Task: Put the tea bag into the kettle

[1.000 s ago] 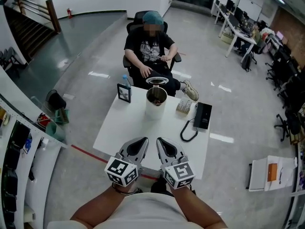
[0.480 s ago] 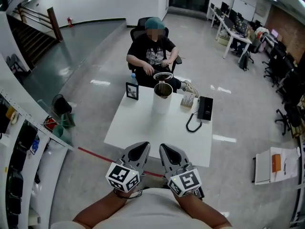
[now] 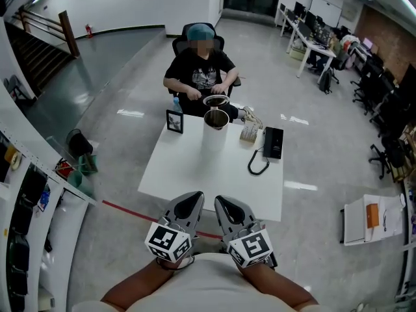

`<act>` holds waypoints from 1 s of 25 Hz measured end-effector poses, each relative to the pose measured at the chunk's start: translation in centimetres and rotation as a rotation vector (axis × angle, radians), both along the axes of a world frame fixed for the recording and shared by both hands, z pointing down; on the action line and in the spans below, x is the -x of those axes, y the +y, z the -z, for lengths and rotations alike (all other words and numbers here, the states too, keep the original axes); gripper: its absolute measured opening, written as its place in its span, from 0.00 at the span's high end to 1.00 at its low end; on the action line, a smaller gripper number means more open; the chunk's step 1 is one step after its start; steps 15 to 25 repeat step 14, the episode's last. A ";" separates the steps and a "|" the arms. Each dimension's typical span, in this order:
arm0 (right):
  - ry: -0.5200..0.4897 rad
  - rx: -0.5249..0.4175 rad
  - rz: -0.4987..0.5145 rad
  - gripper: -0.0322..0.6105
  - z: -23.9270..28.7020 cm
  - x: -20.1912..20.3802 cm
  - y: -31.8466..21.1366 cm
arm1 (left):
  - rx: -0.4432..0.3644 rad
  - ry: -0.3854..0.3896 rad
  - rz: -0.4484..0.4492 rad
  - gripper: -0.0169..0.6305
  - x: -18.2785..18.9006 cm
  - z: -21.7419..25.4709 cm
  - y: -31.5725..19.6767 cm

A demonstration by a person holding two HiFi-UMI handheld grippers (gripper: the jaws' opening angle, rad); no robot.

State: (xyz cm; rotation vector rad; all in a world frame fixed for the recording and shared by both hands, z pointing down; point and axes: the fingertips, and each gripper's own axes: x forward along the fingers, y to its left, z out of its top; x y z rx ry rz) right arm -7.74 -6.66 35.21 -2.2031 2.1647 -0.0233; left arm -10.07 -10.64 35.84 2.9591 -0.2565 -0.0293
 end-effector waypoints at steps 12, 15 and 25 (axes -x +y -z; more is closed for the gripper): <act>-0.010 -0.001 -0.037 0.93 -0.3 0.2 -0.4 | -0.031 -0.002 -0.017 0.96 0.6 -0.1 -0.4; -0.016 0.000 -0.039 0.93 -0.6 0.3 -0.7 | -0.031 0.000 -0.017 0.96 0.7 0.0 -0.8; -0.016 0.000 -0.039 0.93 -0.6 0.3 -0.7 | -0.031 0.000 -0.017 0.96 0.7 0.0 -0.8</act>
